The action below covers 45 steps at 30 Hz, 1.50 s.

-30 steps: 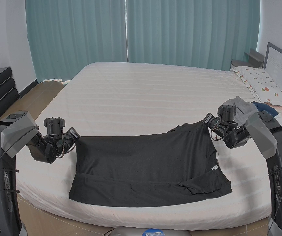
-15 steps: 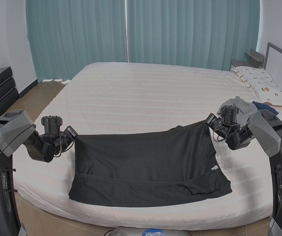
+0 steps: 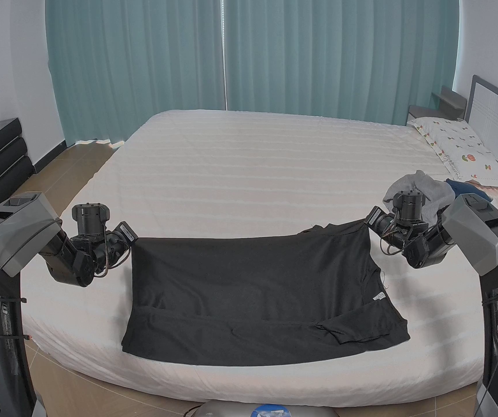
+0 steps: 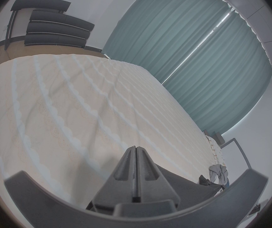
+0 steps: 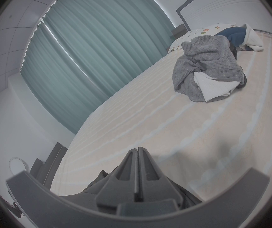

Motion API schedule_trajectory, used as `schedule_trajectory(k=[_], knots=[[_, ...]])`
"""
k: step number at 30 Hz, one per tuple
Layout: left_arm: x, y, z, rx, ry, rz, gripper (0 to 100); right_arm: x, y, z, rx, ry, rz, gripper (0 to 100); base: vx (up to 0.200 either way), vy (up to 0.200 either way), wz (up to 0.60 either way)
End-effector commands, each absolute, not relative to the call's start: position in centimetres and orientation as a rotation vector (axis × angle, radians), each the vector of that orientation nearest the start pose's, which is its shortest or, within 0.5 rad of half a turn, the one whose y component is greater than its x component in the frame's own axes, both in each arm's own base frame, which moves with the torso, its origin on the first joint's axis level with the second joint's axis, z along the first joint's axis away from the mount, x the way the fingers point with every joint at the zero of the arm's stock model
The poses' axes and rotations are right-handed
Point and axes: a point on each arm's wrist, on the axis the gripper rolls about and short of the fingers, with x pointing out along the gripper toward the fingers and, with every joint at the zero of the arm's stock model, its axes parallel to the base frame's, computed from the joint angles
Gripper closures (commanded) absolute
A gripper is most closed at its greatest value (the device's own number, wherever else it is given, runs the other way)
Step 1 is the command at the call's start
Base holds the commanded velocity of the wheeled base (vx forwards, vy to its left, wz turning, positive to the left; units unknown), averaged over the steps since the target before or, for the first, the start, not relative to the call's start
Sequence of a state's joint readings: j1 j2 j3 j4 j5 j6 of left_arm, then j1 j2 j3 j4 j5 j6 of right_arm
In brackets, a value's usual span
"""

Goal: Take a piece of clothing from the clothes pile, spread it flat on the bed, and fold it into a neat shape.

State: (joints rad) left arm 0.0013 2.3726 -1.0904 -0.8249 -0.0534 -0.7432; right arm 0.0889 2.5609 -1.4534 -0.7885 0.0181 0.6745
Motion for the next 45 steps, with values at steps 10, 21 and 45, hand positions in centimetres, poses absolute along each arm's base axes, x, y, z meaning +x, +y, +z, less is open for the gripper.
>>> schedule_trajectory(k=[10,21,45], knots=[[43.0,0.1,1.7,-0.753,0.438,0.111,100,49.6,4.4,1.7,0.669,0.260,0.023,100,0.000,0.000,0.00],[43.0,0.1,1.1,-0.753,0.439,0.108,100,49.4,4.3,1.4,0.667,0.282,0.016,100,0.000,0.000,0.00],[35.9,-0.2,1.7,-0.581,0.540,0.091,100,40.8,2.1,2.1,0.653,0.527,0.052,100,0.000,0.000,0.00]])
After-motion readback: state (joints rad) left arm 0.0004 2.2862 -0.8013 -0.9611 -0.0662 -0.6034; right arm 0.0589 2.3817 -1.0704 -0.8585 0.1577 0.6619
